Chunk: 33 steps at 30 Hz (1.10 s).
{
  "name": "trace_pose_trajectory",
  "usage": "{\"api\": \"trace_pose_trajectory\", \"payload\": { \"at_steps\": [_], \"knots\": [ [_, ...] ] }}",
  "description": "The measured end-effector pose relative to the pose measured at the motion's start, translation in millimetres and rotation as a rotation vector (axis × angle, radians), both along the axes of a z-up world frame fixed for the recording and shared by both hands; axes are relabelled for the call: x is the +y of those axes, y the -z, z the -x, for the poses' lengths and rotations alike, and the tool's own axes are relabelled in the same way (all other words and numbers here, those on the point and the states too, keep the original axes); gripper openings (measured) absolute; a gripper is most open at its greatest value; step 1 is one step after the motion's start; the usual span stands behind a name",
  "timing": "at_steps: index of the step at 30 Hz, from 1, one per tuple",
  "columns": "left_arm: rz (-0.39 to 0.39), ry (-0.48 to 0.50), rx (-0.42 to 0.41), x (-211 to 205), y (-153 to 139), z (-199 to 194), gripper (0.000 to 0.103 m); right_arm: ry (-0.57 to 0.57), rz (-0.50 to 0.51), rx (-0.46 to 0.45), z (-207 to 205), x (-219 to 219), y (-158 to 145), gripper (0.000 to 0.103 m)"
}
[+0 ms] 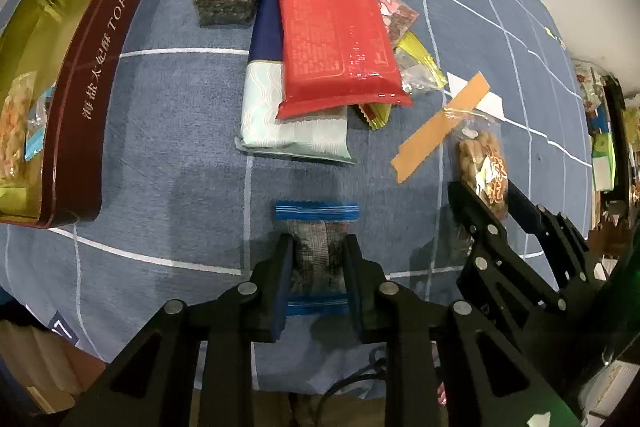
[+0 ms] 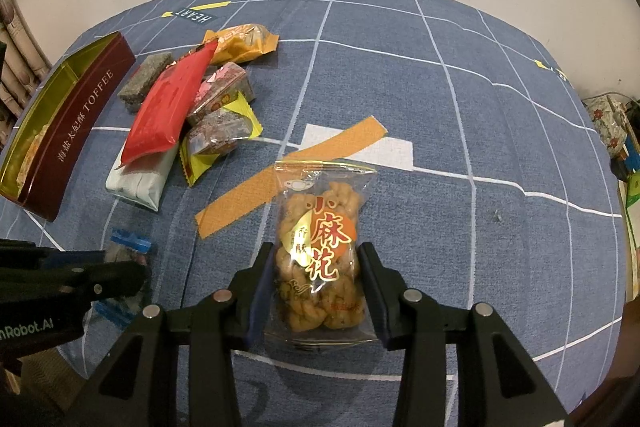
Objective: Organize snacks
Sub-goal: 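Carry the blue candy packet with the left gripper into the tin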
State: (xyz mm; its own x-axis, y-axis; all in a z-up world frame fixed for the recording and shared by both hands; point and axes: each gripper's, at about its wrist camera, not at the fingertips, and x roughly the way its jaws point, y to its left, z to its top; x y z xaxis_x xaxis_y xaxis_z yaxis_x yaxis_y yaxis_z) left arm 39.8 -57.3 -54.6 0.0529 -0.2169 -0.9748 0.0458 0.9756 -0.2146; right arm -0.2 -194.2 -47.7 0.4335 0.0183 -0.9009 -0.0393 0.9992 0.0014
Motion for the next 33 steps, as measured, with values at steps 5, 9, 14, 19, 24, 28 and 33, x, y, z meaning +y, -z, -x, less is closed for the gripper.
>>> {"api": "trace_pose_trajectory", "payload": {
  "at_steps": [5, 9, 14, 19, 24, 28, 33],
  "knots": [
    [-0.012, 0.009, -0.030, 5.8, -7.9, 2.2, 0.021, -0.001, 0.008, 0.000, -0.3, 0.9, 0.4, 0.043],
    [-0.009, 0.004, -0.040, 14.7, -12.5, 1.9, 0.021, 0.003, 0.008, 0.000, -0.6, 0.7, 0.7, 0.043],
    [-0.027, 0.018, -0.094, 24.9, -27.3, 0.7, 0.021, 0.005, 0.010, 0.000, -0.6, 1.1, 0.4, 0.043],
    [-0.070, 0.032, -0.191, 35.0, -51.0, -0.8, 0.021, 0.006, 0.012, 0.001, -0.5, 0.9, -0.2, 0.043],
    [-0.143, 0.024, -0.287, 51.0, -70.0, -4.8, 0.021, 0.007, 0.013, 0.001, -0.5, 1.2, -0.5, 0.043],
    [-0.182, -0.005, -0.325, 65.7, -78.4, -12.8, 0.021, 0.009, 0.015, 0.002, -0.7, 1.4, -0.5, 0.043],
    [-0.229, -0.027, -0.362, 84.4, -84.6, -17.2, 0.021, 0.008, 0.017, 0.003, -1.1, 2.1, -0.3, 0.043]
  ]
}}
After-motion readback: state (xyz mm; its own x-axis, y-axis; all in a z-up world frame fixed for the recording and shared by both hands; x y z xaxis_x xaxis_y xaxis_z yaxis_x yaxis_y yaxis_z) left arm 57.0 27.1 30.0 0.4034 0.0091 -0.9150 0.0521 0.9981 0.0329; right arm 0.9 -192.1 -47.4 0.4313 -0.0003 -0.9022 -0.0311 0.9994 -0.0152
